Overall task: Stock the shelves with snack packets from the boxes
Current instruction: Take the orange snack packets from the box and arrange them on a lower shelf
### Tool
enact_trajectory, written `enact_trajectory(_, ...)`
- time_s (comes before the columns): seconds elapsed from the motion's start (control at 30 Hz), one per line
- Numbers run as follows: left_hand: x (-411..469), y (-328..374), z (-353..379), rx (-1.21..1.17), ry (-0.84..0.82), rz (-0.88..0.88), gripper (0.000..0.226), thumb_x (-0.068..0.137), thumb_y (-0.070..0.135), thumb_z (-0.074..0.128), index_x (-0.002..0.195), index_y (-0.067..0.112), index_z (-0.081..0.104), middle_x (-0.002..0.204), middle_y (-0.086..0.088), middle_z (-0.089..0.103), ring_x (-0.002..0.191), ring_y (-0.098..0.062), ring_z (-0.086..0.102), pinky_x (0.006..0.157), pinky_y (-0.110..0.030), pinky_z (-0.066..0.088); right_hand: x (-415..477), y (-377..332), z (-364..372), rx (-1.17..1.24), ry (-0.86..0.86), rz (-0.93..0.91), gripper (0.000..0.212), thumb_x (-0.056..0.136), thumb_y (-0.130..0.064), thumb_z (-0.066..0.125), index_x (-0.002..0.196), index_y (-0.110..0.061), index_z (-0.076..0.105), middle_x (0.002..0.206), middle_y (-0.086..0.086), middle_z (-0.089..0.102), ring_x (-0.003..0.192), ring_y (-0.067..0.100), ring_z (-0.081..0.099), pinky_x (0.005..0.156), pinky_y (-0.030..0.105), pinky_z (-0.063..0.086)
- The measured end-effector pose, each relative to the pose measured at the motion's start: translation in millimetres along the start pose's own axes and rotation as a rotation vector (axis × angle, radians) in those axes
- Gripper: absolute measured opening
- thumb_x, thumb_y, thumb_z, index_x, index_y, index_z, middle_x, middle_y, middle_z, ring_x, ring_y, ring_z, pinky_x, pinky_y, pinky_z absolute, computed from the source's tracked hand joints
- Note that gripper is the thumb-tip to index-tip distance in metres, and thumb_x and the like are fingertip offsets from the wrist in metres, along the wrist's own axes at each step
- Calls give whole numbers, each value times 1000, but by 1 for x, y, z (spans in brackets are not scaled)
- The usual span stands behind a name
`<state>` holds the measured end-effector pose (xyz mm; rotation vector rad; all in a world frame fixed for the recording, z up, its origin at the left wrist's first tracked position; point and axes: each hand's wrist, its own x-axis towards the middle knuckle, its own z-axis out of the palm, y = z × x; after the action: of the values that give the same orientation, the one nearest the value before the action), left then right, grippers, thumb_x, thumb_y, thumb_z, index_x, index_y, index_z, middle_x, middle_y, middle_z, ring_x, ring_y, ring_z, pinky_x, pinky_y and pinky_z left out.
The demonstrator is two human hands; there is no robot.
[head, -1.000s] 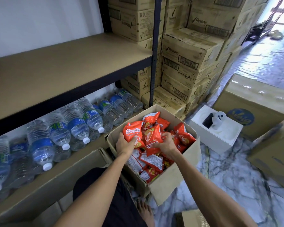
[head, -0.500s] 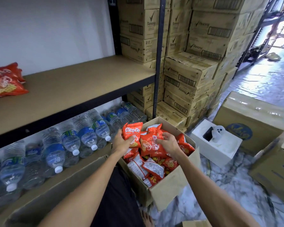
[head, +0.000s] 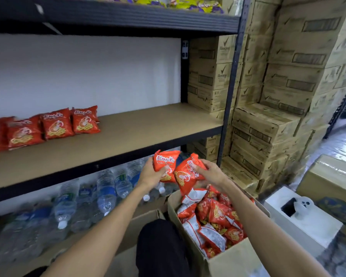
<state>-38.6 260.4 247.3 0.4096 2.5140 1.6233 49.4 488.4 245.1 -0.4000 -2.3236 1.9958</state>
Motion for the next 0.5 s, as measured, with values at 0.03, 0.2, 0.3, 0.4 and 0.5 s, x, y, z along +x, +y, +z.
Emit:
enact_trajectory(0.03,-1,4,-10,7,23,16,60,85,31,78,134,21,45,118,-2,65,101,-16,65,90,-37,55,2,-11,5,9,-22,-10,45,89,-31,74,129,-17,57,116,9,71,99,21,72,80,40,61)
enact_trajectory(0.2,-6,27,-60,39,151,81,66,83,35,79,136,19,43,116,4,60,97,-11,61,83,-28,51,16,-58,29,52,-75,-36,63,74,-6,85,126,-16,51,116,14,65,99,28,71,79,43,61)
enact_trajectory(0.3,-6,38,-90,27,177,100,68,83,38,79,136,17,42,115,5,59,92,-6,62,76,-22,50,25,-80,47,83,-27,-71,53,71,1,85,108,-15,50,114,23,65,101,40,68,88,56,57)
enact_trajectory(0.4,-4,45,-117,30,216,123,69,82,39,80,135,16,42,120,-1,61,94,-5,62,77,-22,52,31,-103,65,103,3,-131,48,71,-5,87,100,-15,50,116,21,66,96,34,70,76,47,60)
enact_trajectory(0.5,-2,49,-142,35,282,131,69,79,39,81,134,17,45,122,-1,63,99,-10,64,80,-25,53,38,-122,84,104,-14,-176,46,72,-12,88,103,-14,54,114,14,68,98,33,71,82,49,60)
